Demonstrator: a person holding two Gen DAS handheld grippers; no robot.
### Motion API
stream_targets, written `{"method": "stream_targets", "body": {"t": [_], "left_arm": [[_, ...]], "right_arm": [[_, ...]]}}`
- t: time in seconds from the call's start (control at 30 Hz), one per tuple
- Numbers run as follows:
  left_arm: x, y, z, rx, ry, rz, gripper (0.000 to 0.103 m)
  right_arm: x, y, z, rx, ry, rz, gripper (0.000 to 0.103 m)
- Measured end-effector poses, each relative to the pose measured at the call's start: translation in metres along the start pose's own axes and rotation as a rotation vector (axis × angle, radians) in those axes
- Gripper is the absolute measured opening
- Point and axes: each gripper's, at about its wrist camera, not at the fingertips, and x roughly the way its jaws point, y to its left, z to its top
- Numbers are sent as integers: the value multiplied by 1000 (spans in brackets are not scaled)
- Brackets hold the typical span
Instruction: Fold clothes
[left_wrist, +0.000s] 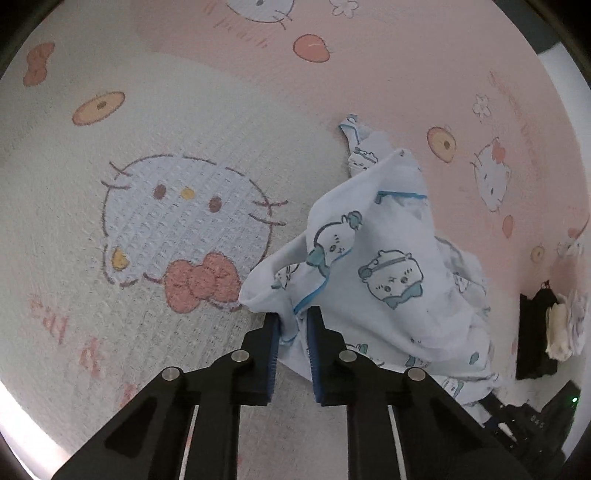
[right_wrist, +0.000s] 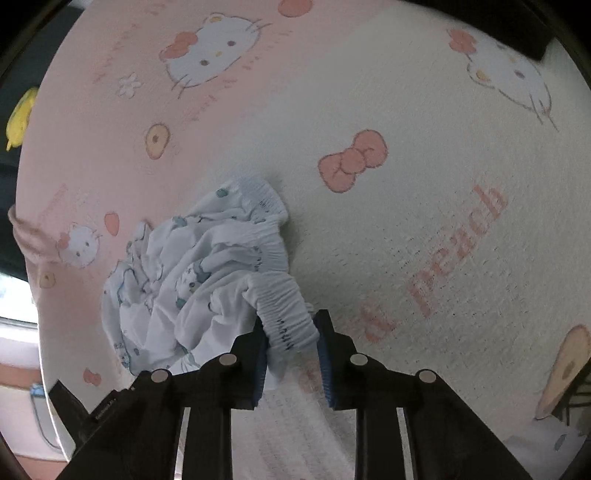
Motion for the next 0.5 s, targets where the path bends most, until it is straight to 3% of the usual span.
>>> {"method": "stream_targets", "body": {"t": [0.1, 0.23, 0.5], "left_arm": [[-12, 3, -3, 21, -5, -2, 11], [-25, 4, -12, 96, -34, 50, 11], [-23, 17, -30, 125, 14, 108, 11]], "right_arm": [[-8, 7, -5, -58, 3, -4, 22], [-6, 9, -7, -91, 41, -6, 22], [0, -7, -6, -94, 112, -40, 22]]}}
